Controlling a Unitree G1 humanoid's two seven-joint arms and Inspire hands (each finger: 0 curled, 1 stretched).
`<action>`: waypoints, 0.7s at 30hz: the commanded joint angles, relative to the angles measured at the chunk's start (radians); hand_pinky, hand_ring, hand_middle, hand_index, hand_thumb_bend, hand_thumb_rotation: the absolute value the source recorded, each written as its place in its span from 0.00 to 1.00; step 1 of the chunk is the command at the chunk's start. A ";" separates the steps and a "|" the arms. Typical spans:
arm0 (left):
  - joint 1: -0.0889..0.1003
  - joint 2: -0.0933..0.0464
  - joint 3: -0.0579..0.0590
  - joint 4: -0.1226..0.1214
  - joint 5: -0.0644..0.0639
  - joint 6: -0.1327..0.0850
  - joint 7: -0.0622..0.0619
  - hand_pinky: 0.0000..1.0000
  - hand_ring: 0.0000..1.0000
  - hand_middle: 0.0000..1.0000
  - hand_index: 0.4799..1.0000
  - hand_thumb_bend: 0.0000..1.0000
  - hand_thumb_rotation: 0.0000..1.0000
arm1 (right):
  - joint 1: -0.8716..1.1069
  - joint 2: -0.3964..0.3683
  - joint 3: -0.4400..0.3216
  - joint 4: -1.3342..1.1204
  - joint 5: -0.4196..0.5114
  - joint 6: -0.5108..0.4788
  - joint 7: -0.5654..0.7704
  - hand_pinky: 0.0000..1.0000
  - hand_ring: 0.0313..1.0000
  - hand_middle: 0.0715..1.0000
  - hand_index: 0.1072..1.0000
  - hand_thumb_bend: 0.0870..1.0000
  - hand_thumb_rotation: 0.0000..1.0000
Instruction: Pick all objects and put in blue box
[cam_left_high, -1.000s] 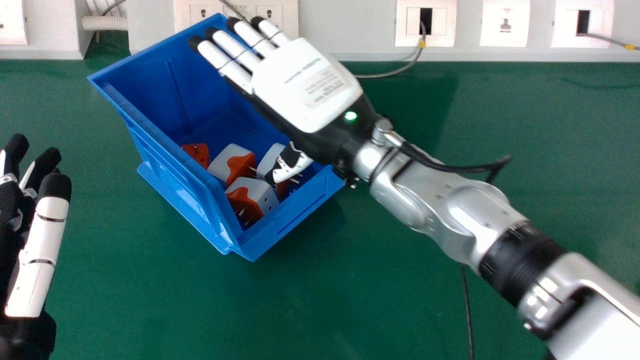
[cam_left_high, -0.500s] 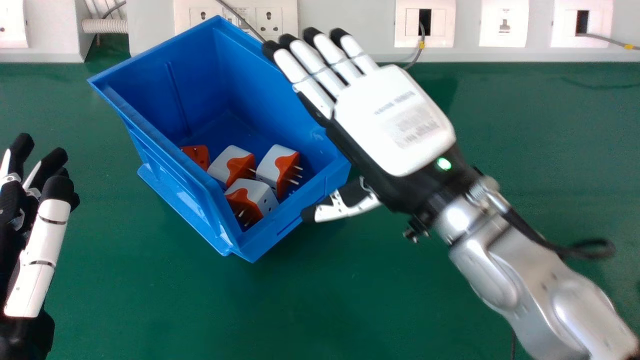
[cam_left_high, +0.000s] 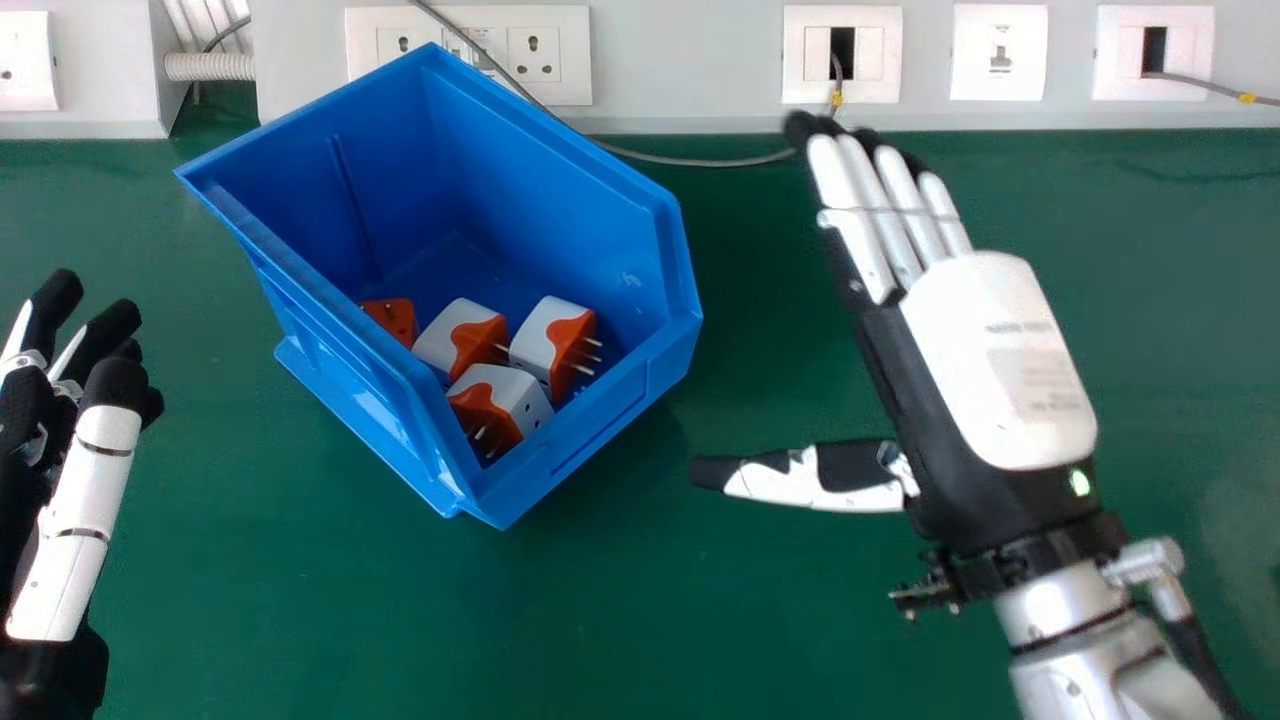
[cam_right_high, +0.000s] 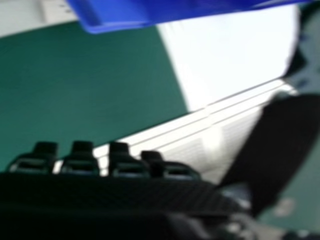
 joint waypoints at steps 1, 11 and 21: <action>0.006 -0.005 -0.001 -0.021 0.015 -0.012 0.019 0.89 0.93 0.91 0.89 0.52 0.71 | 0.038 0.032 -0.026 -0.042 0.026 0.027 0.000 1.00 1.00 1.00 1.00 0.74 0.40; 0.019 -0.019 -0.025 -0.060 0.037 0.009 0.056 0.89 0.93 0.90 0.86 0.50 0.70 | 0.087 0.097 -0.081 0.009 0.246 0.028 0.079 1.00 1.00 1.00 1.00 0.60 0.57; 0.029 -0.023 -0.027 -0.059 0.019 0.016 0.059 0.86 0.91 0.89 0.85 0.50 0.69 | 0.081 0.216 -0.141 0.042 0.600 0.057 0.186 1.00 1.00 1.00 1.00 0.72 0.94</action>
